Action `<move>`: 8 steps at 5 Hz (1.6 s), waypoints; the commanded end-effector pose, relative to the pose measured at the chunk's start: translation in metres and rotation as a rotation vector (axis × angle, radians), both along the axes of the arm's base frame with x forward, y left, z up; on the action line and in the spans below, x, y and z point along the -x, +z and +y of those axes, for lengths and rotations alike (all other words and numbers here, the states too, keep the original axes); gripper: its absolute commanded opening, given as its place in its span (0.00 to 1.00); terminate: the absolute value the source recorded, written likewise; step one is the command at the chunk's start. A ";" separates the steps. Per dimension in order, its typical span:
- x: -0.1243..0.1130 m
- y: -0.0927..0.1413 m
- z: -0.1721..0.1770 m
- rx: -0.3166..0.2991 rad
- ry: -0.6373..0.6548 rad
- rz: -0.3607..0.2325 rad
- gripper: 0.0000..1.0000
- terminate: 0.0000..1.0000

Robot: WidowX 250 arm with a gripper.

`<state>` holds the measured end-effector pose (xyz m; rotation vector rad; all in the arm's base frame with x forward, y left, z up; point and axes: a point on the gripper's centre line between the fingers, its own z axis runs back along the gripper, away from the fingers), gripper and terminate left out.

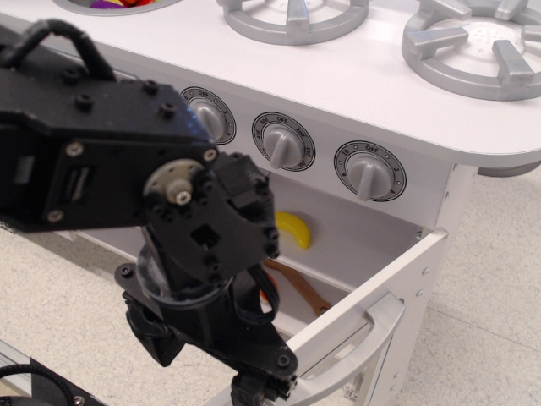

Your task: Close oven

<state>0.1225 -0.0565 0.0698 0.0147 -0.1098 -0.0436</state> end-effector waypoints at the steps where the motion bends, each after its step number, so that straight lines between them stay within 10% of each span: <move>1: 0.000 0.000 0.000 0.000 0.000 0.000 1.00 0.00; 5: -0.008 -0.054 0.002 0.011 -0.123 0.020 1.00 0.00; 8: -0.034 -0.055 0.020 -0.094 0.001 -0.058 1.00 0.00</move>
